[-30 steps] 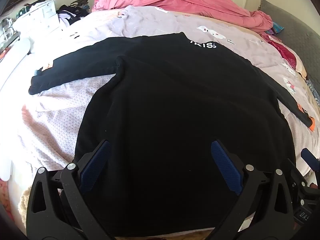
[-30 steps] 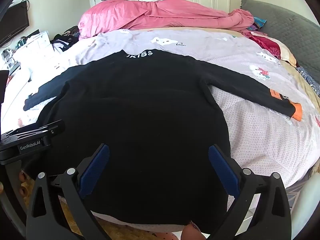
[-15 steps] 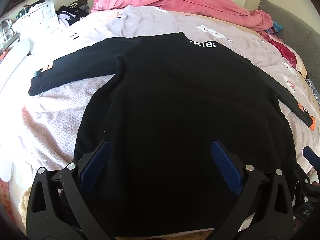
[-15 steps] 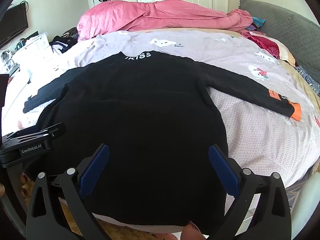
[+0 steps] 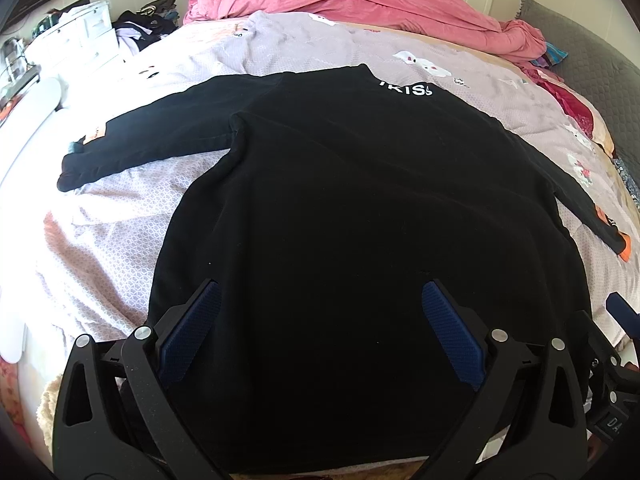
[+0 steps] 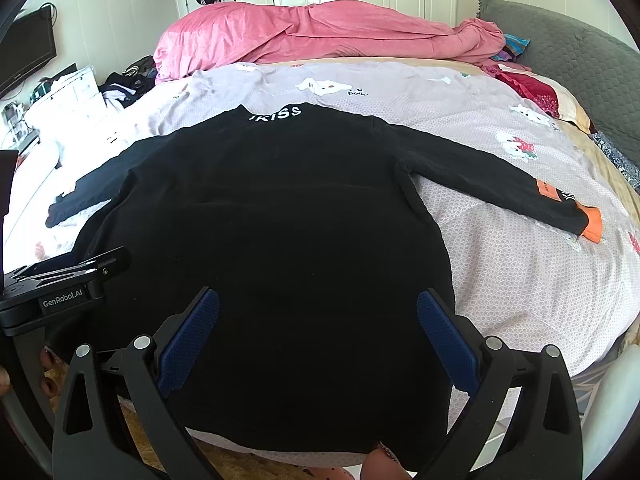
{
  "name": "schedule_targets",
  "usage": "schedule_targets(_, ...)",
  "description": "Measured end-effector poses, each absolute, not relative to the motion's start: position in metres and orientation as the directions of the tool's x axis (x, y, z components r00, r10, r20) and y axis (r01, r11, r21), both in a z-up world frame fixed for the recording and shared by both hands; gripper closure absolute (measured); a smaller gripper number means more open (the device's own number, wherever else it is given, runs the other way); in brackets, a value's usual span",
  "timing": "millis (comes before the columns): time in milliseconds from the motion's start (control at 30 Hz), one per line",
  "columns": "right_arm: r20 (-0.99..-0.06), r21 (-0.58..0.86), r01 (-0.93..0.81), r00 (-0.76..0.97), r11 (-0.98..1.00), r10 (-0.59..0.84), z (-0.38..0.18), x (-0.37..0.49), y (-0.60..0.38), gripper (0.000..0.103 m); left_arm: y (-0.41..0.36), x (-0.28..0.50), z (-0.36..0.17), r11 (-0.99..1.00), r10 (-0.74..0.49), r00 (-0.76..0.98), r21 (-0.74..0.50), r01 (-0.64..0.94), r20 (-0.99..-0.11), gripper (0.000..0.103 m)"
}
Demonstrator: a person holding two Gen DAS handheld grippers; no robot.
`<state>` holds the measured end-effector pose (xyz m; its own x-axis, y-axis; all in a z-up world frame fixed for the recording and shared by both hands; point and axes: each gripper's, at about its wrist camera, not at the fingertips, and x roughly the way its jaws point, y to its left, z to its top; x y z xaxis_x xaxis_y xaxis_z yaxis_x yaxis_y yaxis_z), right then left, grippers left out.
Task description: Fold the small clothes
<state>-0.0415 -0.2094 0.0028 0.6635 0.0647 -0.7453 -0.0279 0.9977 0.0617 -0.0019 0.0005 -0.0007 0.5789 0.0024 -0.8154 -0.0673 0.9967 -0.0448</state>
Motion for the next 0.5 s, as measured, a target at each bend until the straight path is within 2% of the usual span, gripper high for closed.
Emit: schedule_targets(500, -0.745, 0.063, -0.023, 0.664, 0.998, 0.063, 0.0024, -0.0423, -0.2109, 0.004, -0.0023, 0.0002, 0.0003, 0.997, 0.003, 0.58, -0.043, -0.066, -0.815, 0.008)
